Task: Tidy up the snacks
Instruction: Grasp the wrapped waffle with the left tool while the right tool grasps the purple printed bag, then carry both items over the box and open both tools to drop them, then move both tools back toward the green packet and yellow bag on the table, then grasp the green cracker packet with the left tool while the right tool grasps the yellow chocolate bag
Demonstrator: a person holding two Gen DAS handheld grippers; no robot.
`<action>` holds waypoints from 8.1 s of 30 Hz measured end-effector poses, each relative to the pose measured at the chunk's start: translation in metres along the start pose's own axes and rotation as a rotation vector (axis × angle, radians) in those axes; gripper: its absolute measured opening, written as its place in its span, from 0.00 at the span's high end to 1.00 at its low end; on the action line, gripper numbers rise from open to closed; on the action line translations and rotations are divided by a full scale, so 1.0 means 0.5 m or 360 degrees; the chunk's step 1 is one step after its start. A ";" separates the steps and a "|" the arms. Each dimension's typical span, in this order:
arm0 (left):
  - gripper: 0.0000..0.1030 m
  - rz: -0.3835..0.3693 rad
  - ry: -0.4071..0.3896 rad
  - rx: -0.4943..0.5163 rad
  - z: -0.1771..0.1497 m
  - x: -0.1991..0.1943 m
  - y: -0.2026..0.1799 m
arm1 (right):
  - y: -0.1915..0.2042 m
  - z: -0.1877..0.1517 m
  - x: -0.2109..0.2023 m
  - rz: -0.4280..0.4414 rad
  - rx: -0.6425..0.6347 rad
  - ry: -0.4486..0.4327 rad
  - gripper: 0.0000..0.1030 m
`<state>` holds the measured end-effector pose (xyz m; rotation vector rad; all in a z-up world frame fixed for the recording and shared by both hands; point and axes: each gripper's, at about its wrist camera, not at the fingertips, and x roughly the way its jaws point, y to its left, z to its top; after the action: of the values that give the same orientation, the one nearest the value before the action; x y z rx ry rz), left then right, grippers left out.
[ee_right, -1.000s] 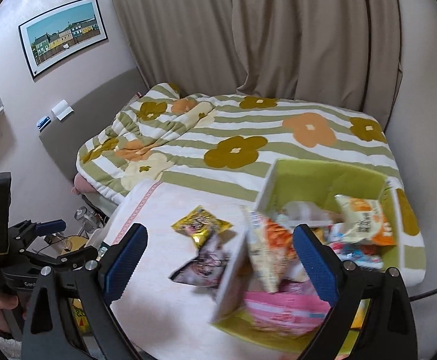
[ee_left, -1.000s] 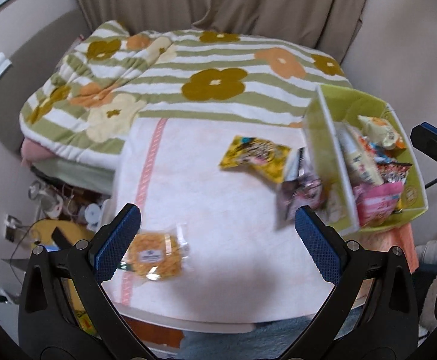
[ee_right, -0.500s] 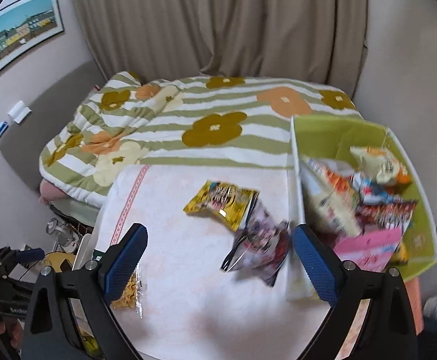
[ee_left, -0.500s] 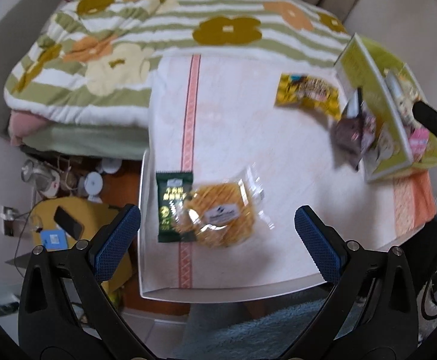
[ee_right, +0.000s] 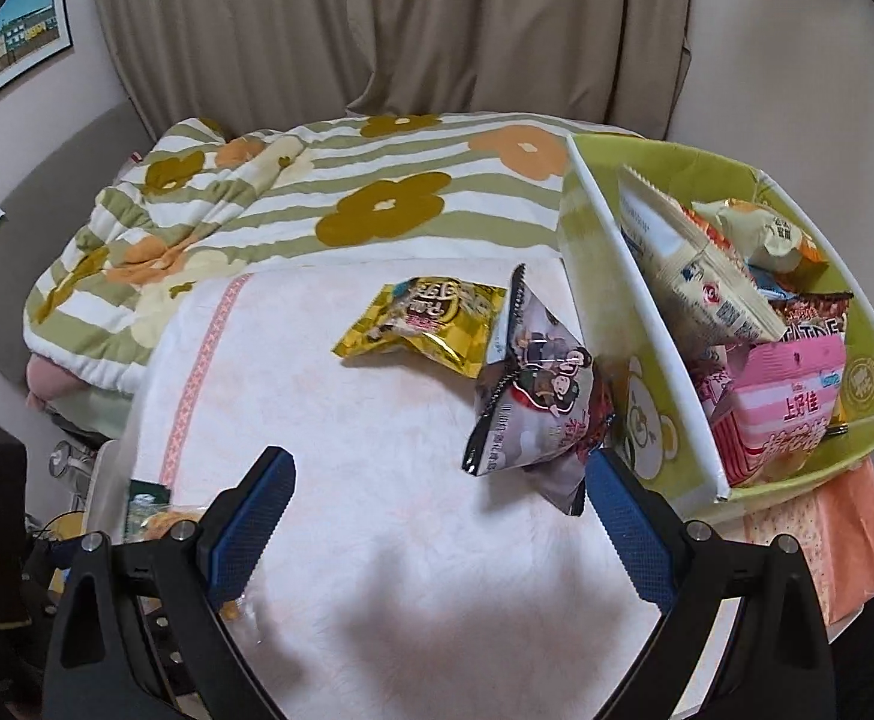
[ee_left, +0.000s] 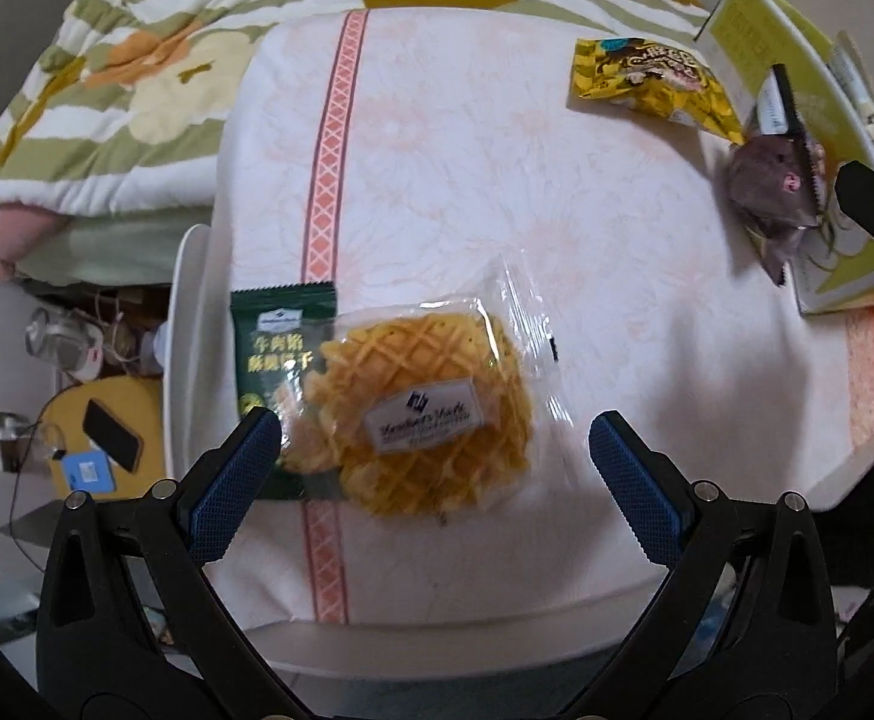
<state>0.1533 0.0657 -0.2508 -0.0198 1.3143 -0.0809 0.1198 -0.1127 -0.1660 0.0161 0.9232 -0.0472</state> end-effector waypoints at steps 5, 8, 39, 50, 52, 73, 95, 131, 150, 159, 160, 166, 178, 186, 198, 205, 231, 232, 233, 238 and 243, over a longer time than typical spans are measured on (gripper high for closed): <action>0.01 0.0104 0.0012 0.0029 -0.008 0.048 -0.023 | -0.007 -0.008 0.038 -0.0013 -0.0009 0.0002 0.06; 0.01 0.0157 0.0009 0.0046 -0.013 0.065 -0.032 | -0.009 -0.013 0.061 -0.0033 -0.0025 0.0005 0.06; 0.25 0.0119 -0.0033 0.0118 -0.014 0.043 -0.035 | 0.028 -0.016 0.140 -0.0415 -0.0491 -0.0297 0.07; 0.26 0.0117 -0.0088 0.0117 0.004 0.014 -0.038 | 0.014 0.003 0.172 -0.0675 -0.0639 -0.0323 0.33; 0.26 0.0119 -0.0098 0.0121 0.007 0.008 -0.040 | 0.019 -0.002 0.166 -0.0642 -0.0685 -0.0335 0.47; 0.26 0.0049 -0.0466 0.0213 0.066 -0.184 -0.038 | 0.019 0.038 -0.061 -0.0310 -0.0441 -0.0540 0.57; 0.26 -0.0136 -0.0910 0.0507 0.255 -0.375 -0.393 | -0.280 0.165 -0.259 -0.0234 -0.0122 -0.0702 0.57; 0.00 -0.0026 -0.0445 0.0407 0.402 -0.163 -0.628 | -0.556 0.260 -0.056 -0.0104 -0.0109 -0.0285 0.57; 0.00 0.0016 -0.0488 0.0384 0.365 -0.191 -0.589 | -0.529 0.247 -0.058 0.0140 -0.0064 -0.0319 0.00; 0.00 0.0054 -0.0559 0.0327 0.314 -0.243 -0.571 | -0.524 0.236 -0.110 0.0177 -0.0108 -0.0402 0.00; 0.00 0.0063 -0.0571 0.0315 0.306 -0.252 -0.568 | -0.522 0.234 -0.117 0.0186 -0.0116 -0.0413 0.00; 0.00 0.0106 -0.0655 0.0195 0.247 -0.304 -0.534 | -0.501 0.229 -0.162 0.0282 -0.0188 -0.0489 0.00; 0.00 0.0206 -0.0691 -0.0084 0.140 -0.366 -0.383 | -0.389 0.222 -0.210 0.0479 -0.0427 -0.0509 0.00; 0.00 0.0208 -0.0642 -0.0229 0.083 -0.367 -0.239 | -0.271 0.217 -0.214 0.0505 -0.0511 -0.0536 0.00; 0.00 0.0022 -0.0359 -0.0320 0.022 -0.271 -0.015 | -0.105 0.215 -0.136 0.0568 -0.0405 -0.0313 0.00; 0.01 -0.0134 -0.0139 -0.0343 0.010 -0.165 0.071 | -0.032 0.213 -0.078 0.0537 -0.0334 -0.0213 0.00; 0.04 0.0206 0.0085 -0.0502 -0.003 0.076 0.090 | 0.100 0.189 0.150 0.0481 -0.0647 0.0160 0.00; 0.04 0.0192 0.0103 -0.0529 -0.004 0.085 0.096 | 0.106 0.188 0.152 0.0491 -0.0659 0.0166 0.00; 0.04 0.0187 0.0107 -0.0540 -0.004 0.089 0.099 | 0.112 0.187 0.155 0.0504 -0.0672 0.0172 0.00; 0.04 0.0096 0.0089 -0.0506 0.004 0.093 0.084 | 0.124 0.190 0.167 0.0545 -0.0749 0.0218 0.00; 0.04 0.0126 0.0083 -0.0559 0.012 0.092 0.093 | 0.133 0.199 0.191 0.0534 -0.1049 0.0334 0.00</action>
<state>0.1729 0.1086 -0.2965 -0.2660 1.3666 0.2188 0.2599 -0.0531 -0.1825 -0.4423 1.0990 0.5799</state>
